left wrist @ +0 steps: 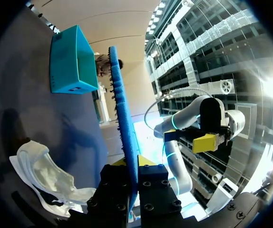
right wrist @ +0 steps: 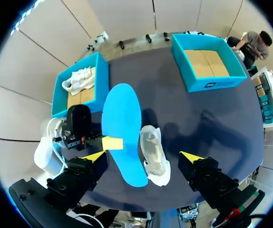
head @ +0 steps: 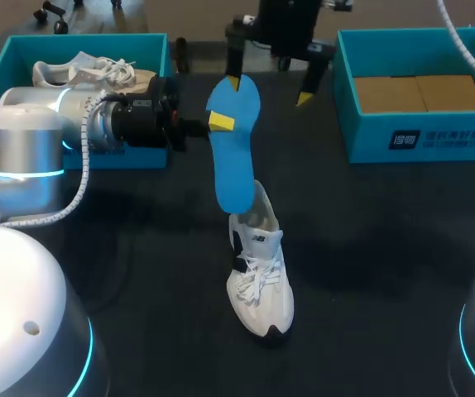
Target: Take the shoe out of the shoebox, open the shoe tongue, remove and reinsert the insole, then place the shoe into the shoebox
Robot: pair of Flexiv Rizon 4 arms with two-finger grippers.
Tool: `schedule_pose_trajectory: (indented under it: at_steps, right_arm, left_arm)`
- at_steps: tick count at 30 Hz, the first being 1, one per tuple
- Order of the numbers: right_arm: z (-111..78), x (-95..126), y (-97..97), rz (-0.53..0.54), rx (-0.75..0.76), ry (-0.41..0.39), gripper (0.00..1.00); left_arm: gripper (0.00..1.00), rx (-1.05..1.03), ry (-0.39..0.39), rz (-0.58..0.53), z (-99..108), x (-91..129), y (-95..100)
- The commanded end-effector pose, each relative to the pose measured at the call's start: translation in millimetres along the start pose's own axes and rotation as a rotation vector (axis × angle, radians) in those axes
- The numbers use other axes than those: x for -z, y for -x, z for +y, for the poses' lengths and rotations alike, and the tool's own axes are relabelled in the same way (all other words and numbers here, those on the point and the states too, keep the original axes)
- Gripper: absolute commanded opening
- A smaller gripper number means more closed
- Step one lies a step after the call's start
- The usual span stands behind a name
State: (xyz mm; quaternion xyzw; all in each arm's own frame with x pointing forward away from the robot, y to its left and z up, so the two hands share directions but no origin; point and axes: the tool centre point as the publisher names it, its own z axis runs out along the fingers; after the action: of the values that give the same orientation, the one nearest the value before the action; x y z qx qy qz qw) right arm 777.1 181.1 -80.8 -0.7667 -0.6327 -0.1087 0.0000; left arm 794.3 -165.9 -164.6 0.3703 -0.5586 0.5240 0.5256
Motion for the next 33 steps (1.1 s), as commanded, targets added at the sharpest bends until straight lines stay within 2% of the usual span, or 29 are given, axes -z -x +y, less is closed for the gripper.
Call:
schedule_pose_trajectory:
  at_steps: [1,5,11,15,27,33]
  right_arm:
    - [0.2,3,19.2,0.166,-0.004,-0.003,1.0]
    - [0.6,5,31.4,0.219,-0.009,-0.009,1.0]
    - [2.4,5,48.0,0.396,0.034,-0.049,1.0]
    - [4.5,3,53.5,0.477,0.069,-0.08,1.0]
    - [9.1,-7,66.1,0.669,0.078,-0.081,1.0]
    - [12.4,-13,76.5,0.823,0.104,-0.096,1.0]
  left_arm:
    - [0.0,0.0,-0.002,-0.004,1,0,-1.2]
    - [0.0,0.0,-0.002,-0.004,1,0,-1.2]
    - [0.0,0.0,-0.002,-0.004,1,0,-1.2]
    - [0.0,0.0,-0.002,-0.004,1,0,-1.2]
    - [0.0,0.0,-0.002,-0.004,1,0,-1.2]
    - [0.0,0.0,-0.002,-0.004,1,0,-1.2]
